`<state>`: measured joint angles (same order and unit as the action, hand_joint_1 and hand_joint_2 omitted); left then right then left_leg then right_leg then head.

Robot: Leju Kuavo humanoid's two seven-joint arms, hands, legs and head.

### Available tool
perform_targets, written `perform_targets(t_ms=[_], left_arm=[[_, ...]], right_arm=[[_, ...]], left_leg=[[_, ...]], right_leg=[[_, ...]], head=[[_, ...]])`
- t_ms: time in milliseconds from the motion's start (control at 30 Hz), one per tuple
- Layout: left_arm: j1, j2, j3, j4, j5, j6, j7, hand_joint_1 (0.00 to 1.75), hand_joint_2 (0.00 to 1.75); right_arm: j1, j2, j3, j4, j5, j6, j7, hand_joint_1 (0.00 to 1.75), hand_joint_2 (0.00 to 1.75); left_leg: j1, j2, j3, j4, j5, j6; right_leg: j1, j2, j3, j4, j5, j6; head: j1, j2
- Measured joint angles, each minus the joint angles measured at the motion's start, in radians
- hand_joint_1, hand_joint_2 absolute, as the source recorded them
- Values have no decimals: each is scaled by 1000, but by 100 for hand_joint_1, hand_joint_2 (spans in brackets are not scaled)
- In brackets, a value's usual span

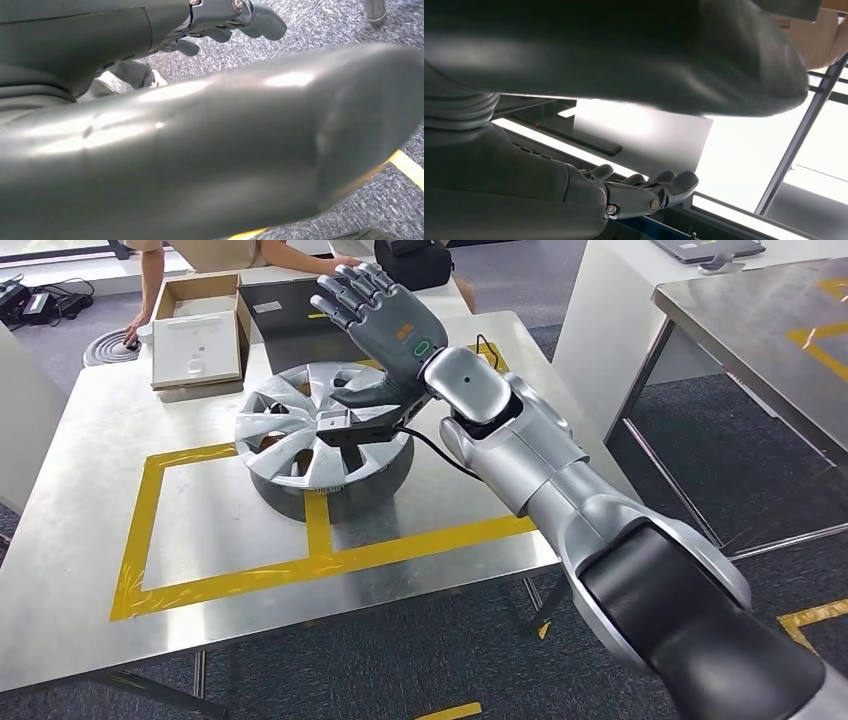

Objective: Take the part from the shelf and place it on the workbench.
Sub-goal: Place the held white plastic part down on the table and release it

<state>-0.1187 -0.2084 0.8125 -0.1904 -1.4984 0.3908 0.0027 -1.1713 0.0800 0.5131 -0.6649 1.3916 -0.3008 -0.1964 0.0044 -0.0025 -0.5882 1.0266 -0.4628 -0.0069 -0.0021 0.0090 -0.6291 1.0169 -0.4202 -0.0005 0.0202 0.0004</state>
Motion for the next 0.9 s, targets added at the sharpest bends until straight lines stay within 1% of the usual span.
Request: perform_targets(t_ms=[67,100,133,167,233,267,300,367,400,433,467,500,533,567,633,667,700,733,767,800,833,867,900], left_arm=[[-1,1,0,0,0,2,-4,0,0],[-1,0,0,0,-1,3,-6,0,0],[-2,0,-1,0,-2,4,-9,0,0],[-2,0,-2,0,-3,4,-11,0,0],[-2,1,-5,0,-6,6,-14,0,0],[-2,2,-7,0,-6,6,-15,0,0],[-1,2,-8,0,-7,7,-15,0,0],[-1,2,-8,0,-7,7,-15,0,0],[-1,3,-10,0,-7,8,-14,0,0],[0,8,-11,0,-7,10,-7,0,0],[1,14,-13,0,-7,12,-1,0,0],[3,21,-14,-1,-6,13,6,0,0],[5,29,-14,-1,-4,13,12,0,0],[7,34,-14,-2,-1,12,12,0,0],[15,43,-13,-2,1,11,16,0,0],[20,49,-13,-2,1,10,19,0,0],[26,53,-13,-2,0,9,23,0,0],[30,59,-13,-2,-1,8,26,0,0],[34,64,-13,-1,-1,6,30,0,0],[37,68,-13,-1,-1,6,33,0,0],[38,74,-13,-1,-1,5,37,0,0],[40,79,-13,-1,0,4,41,0,0],[42,84,-12,-1,0,3,46,0,0]], right_arm=[[7,0,0,-19,-12,-2,-6,0,0],[11,-1,0,-29,-21,-4,-8,0,0],[16,-2,-1,-38,-29,-5,-10,0,0],[21,-4,-3,-47,-37,-6,-12,0,0],[36,-7,-7,-63,-49,-7,-13,0,0],[42,-7,-8,-68,-51,-7,-13,0,0],[46,-7,-8,-70,-52,-7,-13,0,0],[48,-8,-8,-71,-52,-7,-13,0,0],[54,-9,-8,-76,-52,-6,-13,0,0],[64,-12,-9,-92,-55,-2,-13,0,0],[73,-16,-11,-113,-58,5,-12,0,0],[84,-20,-12,-137,-62,14,-12,0,0],[90,-24,-14,-161,-68,24,-13,0,0],[95,-27,-14,-175,-73,33,-15,0,0],[108,-33,-15,-195,-84,47,-19,0,0],[114,-36,-16,-202,-89,51,-21,0,0],[121,-39,-17,-209,-92,55,-23,0,0],[128,-42,-18,-215,-94,57,-25,0,0],[137,-46,-19,-221,-95,58,-26,0,0],[148,-50,-20,-227,-96,59,-27,0,0],[160,-55,-20,-233,-97,60,-27,0,0],[171,-60,-21,-240,-97,61,-27,0,0],[181,-65,-22,-246,-98,63,-28,0,0]], left_leg=[[1,0,1,-1,5,7],[3,2,2,-7,10,11],[6,4,4,-12,17,16],[10,6,5,-18,22,19],[11,8,2,-19,25,22],[11,8,1,-19,25,22],[11,9,0,-19,25,22],[11,9,0,-18,25,22],[12,9,-1,-17,26,22],[15,10,-7,-11,26,18],[18,10,-15,-4,26,11],[21,10,-23,4,27,1],[22,10,-30,11,28,-9],[21,9,-32,12,30,-19],[23,8,-36,12,34,-35],[25,7,-42,21,23,-40],[26,7,-53,47,-2,-43],[27,7,-70,92,-41,-45],[26,6,-91,153,-84,-45],[26,6,-109,217,-122,-46],[25,6,-119,265,-144,-45],[24,6,-115,284,-147,-44],[23,6,-92,266,-132,-41]], right_leg=[[0,1,1,-1,2,7],[0,0,0,2,-2,10],[0,0,-5,16,-15,15],[-1,-1,-18,48,-40,19],[-6,-2,-61,153,-103,27],[-8,-2,-78,195,-125,30],[-9,-2,-88,220,-136,31],[-9,-2,-92,230,-139,32],[-10,-2,-99,250,-143,33],[-15,-4,-73,212,-120,37],[-18,-5,-39,162,-101,40],[-20,-4,-8,112,-75,38],[-20,-3,29,44,-52,33],[-17,-1,33,33,-54,25],[-17,0,26,29,-48,5],[-17,-1,22,27,-42,-4],[-18,-2,17,25,-35,-13],[-18,-2,12,23,-28,-20],[-17,-2,5,23,-22,-24],[-15,-2,-4,23,-16,-27],[-12,-2,-12,24,-9,-27],[-10,-2,-22,24,-2,-27],[-9,-2,-31,24,5,-26]], head=[[0,0],[0,0],[2,0],[4,0],[7,0],[7,0],[6,0],[7,0],[7,0],[7,0],[7,0],[7,0],[7,0],[6,0],[6,0],[6,0],[5,0],[4,0],[4,0],[4,0],[4,0],[4,0],[4,0]])
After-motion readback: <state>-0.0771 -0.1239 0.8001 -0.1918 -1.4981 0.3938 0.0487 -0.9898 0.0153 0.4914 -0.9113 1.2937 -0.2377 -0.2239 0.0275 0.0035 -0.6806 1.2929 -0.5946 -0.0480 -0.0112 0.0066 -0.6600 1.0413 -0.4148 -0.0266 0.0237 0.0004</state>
